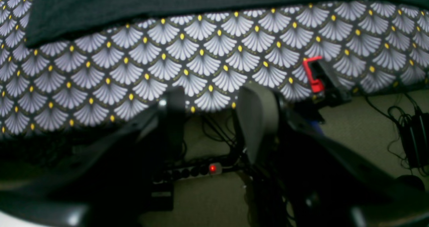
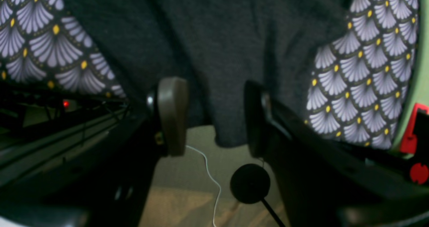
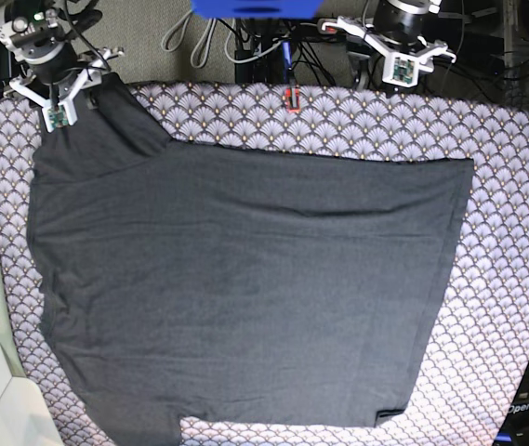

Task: Fold the T-shirt properly
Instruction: 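Move both grippers down to the collar-end corners of the grey T-shirt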

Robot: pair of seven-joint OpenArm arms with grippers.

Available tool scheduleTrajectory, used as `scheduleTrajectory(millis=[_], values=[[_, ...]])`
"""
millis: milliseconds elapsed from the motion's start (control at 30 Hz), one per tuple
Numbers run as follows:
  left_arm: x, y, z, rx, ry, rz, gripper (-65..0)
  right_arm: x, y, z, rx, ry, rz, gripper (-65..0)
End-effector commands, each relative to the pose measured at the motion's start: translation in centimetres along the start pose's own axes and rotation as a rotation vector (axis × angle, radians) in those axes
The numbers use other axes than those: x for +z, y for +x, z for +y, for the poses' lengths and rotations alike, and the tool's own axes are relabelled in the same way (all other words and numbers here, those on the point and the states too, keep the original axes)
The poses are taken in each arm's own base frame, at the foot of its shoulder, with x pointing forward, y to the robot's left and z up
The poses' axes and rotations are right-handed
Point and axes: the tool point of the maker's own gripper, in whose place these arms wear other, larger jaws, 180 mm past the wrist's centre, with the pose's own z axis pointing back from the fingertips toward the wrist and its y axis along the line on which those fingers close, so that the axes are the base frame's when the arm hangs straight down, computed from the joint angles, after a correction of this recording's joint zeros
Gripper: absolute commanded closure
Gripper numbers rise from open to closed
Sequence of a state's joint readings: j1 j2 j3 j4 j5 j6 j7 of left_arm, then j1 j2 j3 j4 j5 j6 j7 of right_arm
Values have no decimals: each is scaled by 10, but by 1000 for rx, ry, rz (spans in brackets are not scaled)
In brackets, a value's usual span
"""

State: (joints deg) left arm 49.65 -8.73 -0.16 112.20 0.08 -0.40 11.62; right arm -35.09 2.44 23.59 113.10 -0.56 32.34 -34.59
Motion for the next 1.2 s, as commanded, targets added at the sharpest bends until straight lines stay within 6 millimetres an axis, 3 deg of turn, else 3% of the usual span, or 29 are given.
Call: scheduleTrajectory(millis=[0,300,700,1167], values=[[3,7,0,6,2,-23,-284,1,12,-7,12,-12,-38,-289],[2,11,28,-10,73,-35,-284,-13,4,-36,-22,-64,-14,-289],[2,11,27,-7,74,-36,-284,-27,-7,-78,-63,-129,22,-290],[2,11,28,-11,73,-36,-284,-44,-35,-81,-105,-103,95,-290]])
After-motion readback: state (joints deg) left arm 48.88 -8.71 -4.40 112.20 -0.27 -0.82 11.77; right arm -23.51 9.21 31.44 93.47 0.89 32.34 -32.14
